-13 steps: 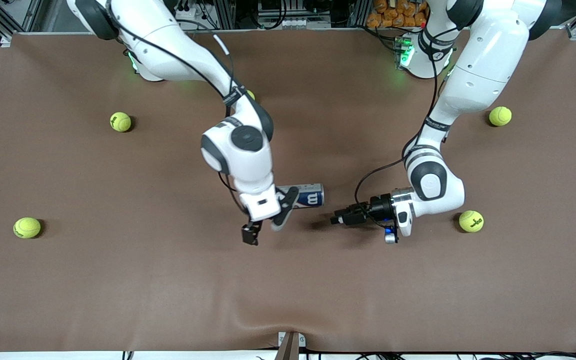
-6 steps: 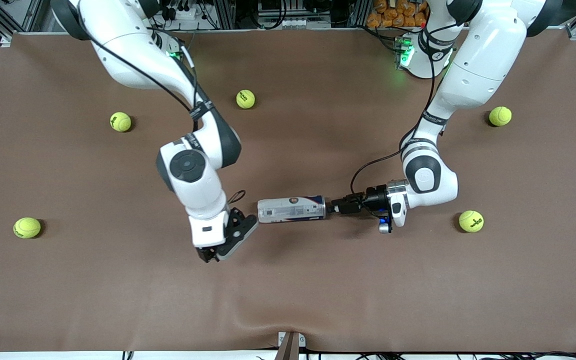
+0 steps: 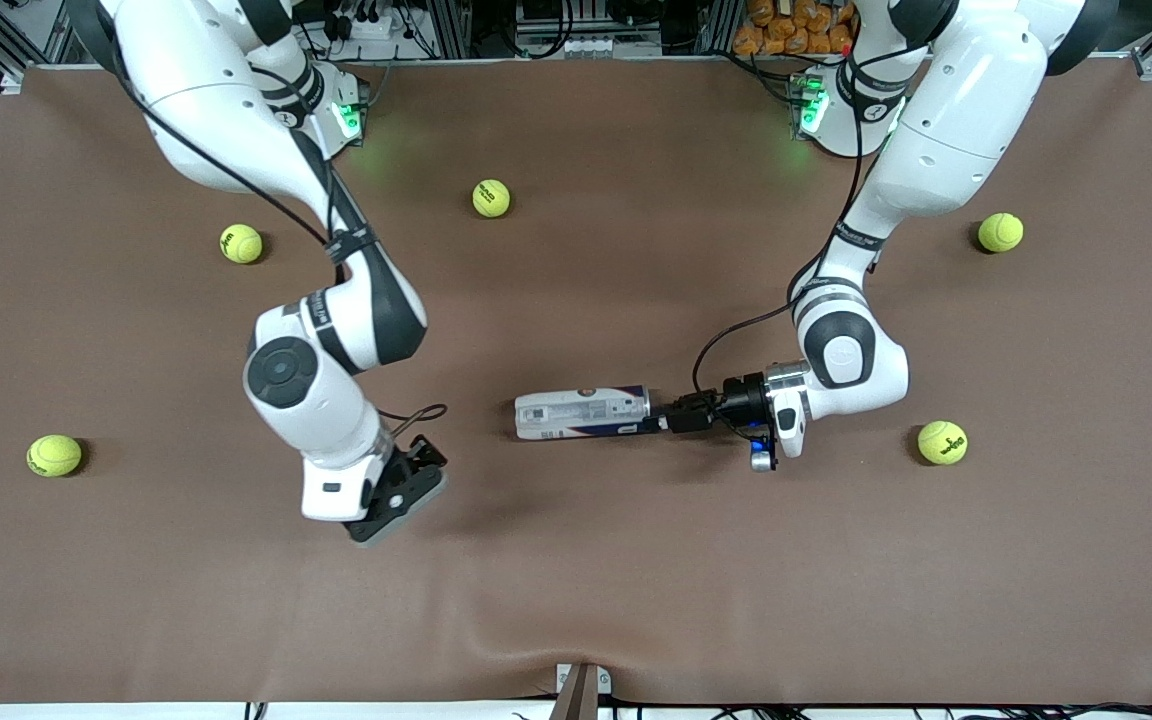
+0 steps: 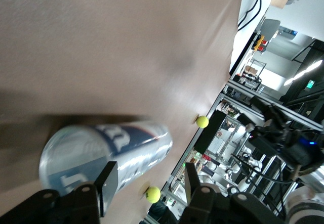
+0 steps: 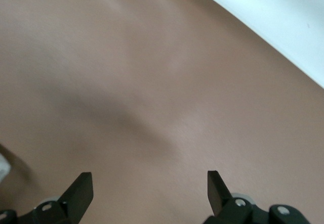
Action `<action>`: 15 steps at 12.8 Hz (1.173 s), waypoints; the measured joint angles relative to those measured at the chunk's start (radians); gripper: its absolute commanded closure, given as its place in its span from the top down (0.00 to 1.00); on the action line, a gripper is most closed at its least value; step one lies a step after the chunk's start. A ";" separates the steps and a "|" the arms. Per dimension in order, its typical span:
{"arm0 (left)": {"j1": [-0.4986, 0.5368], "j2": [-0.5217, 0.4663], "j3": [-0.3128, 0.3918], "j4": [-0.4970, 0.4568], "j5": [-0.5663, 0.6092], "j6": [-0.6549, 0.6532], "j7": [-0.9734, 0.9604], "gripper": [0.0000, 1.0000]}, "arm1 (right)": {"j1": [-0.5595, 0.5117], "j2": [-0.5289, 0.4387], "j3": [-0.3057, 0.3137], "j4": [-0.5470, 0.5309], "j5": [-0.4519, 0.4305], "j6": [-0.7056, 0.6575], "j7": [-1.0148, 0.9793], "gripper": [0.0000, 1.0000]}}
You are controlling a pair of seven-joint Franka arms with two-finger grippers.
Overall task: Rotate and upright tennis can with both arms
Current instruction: 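Withdraw the right gripper from the can while the left gripper holds it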
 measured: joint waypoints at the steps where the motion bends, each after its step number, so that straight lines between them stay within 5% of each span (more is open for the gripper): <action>1: -0.010 0.005 0.000 0.006 -0.009 0.013 0.000 0.61 | -0.023 0.000 0.000 -0.015 0.011 0.000 0.000 1.00; 10: -0.013 0.009 0.007 0.013 -0.016 0.039 0.000 0.62 | -0.144 0.000 0.004 -0.087 0.060 0.000 0.000 1.00; 15: -0.005 0.009 0.011 -0.006 -0.015 0.039 0.001 0.62 | -0.201 -0.021 0.004 -0.095 0.155 -0.060 0.010 1.00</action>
